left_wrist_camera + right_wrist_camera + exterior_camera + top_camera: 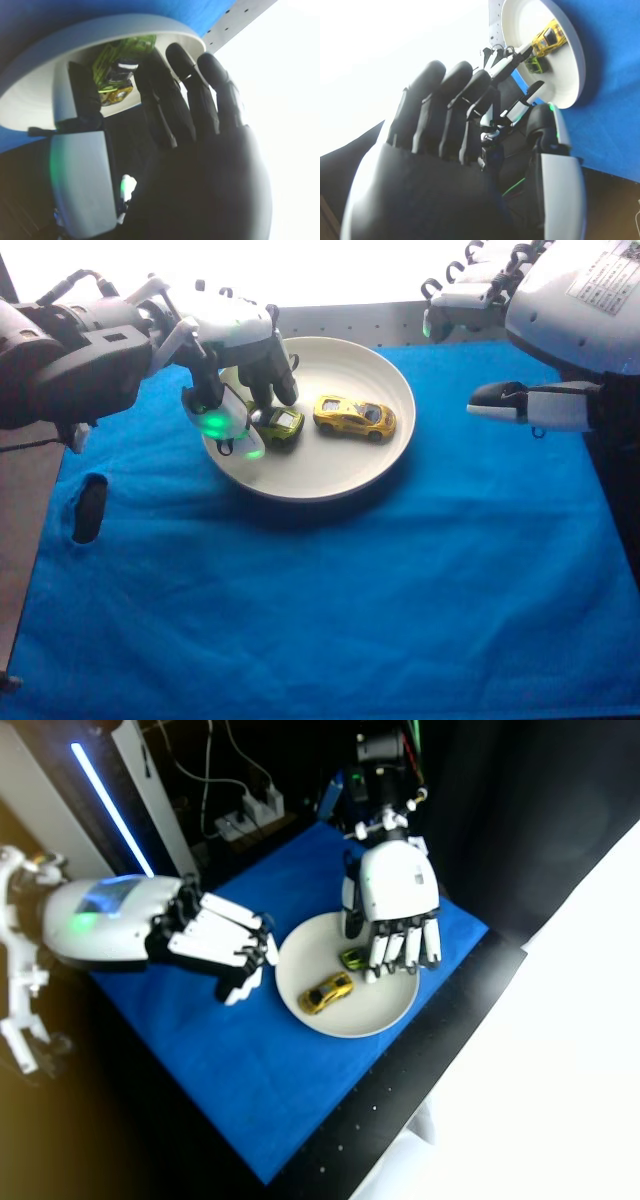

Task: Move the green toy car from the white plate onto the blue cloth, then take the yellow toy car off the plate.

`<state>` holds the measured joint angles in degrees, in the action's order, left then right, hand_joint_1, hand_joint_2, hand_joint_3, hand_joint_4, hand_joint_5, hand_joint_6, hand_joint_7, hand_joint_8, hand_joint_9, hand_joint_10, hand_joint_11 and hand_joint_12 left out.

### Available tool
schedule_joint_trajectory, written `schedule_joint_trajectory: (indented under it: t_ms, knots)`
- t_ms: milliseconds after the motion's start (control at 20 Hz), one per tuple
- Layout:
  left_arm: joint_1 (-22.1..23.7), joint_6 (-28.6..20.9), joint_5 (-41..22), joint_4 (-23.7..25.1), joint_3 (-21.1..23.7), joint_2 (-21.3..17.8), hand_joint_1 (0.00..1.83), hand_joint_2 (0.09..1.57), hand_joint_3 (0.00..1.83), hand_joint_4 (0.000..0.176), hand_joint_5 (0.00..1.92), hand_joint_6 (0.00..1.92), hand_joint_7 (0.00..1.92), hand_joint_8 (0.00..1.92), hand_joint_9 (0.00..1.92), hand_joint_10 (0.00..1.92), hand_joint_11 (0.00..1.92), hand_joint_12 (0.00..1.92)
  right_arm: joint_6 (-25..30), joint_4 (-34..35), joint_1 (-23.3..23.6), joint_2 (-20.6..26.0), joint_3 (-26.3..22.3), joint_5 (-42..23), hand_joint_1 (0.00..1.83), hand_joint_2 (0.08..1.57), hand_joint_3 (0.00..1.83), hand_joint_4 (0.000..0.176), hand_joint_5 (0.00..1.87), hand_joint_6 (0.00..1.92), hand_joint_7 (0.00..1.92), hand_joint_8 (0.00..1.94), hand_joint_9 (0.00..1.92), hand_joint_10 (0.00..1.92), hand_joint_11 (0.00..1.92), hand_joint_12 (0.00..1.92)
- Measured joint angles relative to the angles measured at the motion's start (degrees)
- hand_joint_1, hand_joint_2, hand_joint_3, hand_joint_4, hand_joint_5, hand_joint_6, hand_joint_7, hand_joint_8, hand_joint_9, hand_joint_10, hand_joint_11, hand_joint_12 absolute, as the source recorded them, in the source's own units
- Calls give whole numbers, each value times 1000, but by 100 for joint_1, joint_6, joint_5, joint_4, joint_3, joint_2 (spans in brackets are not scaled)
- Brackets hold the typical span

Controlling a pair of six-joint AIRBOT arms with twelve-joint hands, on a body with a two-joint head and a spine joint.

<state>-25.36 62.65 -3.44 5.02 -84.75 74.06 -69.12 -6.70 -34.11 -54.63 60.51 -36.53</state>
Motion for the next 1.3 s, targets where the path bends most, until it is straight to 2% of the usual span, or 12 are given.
schedule_joint_trajectory:
  t_ms: [150, 200, 250, 350, 400, 600, 700, 750, 900, 1050, 1100, 1300]
  knots:
    - [-7, -2, -24, -4, -39, 17, 1143, 1011, 0, 0, 973, 28, 980, 351, 536, 929, 0, 1566, 0, 4, 0, 0, 0, 2, 963, 1088, 8, 0, 480, 784, 644, 1014, 548, 1351, 300, 1831]
    - [-9, 0, -20, -7, -59, 46, 1146, 1147, 0, 0, 879, 1074, 844, 780, 582, 942, 14, 1675, 0, 4, 0, 0, -4, 0, 953, 1084, 5, 0, 509, 798, 655, 1010, 557, 1318, 286, 1780]
    - [-11, -11, 2, -17, -61, 46, 1185, 1157, 3, 0, 835, 1143, 921, 1058, 627, 967, 103, 1707, 2, 2, 0, 0, -7, -2, 969, 1081, 4, 0, 521, 798, 647, 1026, 546, 1334, 258, 1792]
    - [-13, -28, 17, -46, -94, 81, 1194, 1164, 0, 0, 835, 1122, 917, 1174, 647, 1082, 200, 1780, 0, 4, 0, 0, -7, 2, 956, 1092, 9, 0, 513, 789, 636, 1024, 545, 1341, 287, 1813]
    - [-11, -26, 15, -48, -94, 81, 1207, 1170, 0, 0, 866, 1032, 882, 1316, 673, 1328, 350, 1874, 0, 2, 0, 0, -17, -7, 952, 1092, 7, 0, 539, 783, 674, 1039, 602, 1361, 399, 1795]
    - [-13, -26, -2, -74, -94, 81, 1236, 1173, 2, 0, 873, 947, 882, 1412, 792, 1526, 605, 1904, 0, 4, 0, 0, -17, -2, 993, 1094, 4, 0, 553, 776, 680, 1082, 629, 1390, 464, 1808]
    - [-13, -24, -26, -114, -85, 66, 1209, 1161, 0, 0, 912, 1020, 878, 1281, 744, 1342, 517, 1838, 0, 4, 0, -2, -17, -2, 991, 1092, 2, 0, 554, 769, 672, 1061, 617, 1355, 421, 1784]
    - [-13, -22, -42, -125, -35, 31, 1197, 1168, 2, 0, 919, 1108, 835, 1236, 650, 1228, 267, 1791, 0, 4, 0, 0, -17, -2, 971, 1092, 3, 0, 553, 773, 667, 1046, 606, 1343, 358, 1801]
    - [-22, 2, -155, -164, 177, -151, 1219, 1161, 1, 0, 980, 1102, 797, 1186, 612, 1061, 271, 1716, 0, 7, 0, 0, -17, -4, 989, 1087, 0, 0, 542, 784, 669, 1060, 589, 1373, 372, 1830]
    - [-15, 4, -385, -162, 461, -433, 1212, 1149, 0, 0, 987, 1025, 837, 1220, 658, 1260, 393, 1807, 0, 4, 0, 0, -17, -2, 1025, 1088, 1, 0, 526, 800, 657, 1052, 590, 1335, 403, 1771]
    - [-9, 2, -492, -162, 632, -592, 1216, 1206, 4, 0, 899, 935, 740, 1586, 710, 1789, 629, 1898, 0, 7, 0, 0, -17, 0, 1042, 1087, 0, 0, 517, 794, 651, 1043, 584, 1323, 399, 1761]
    - [-7, 15, -850, -2, 1333, -1202, 1207, 1160, 0, 0, 902, 1032, 893, 1287, 689, 1474, 474, 1921, 0, 59, 0, 0, -17, 0, 1040, 1095, 3, 0, 498, 779, 649, 1019, 569, 1311, 361, 1769]
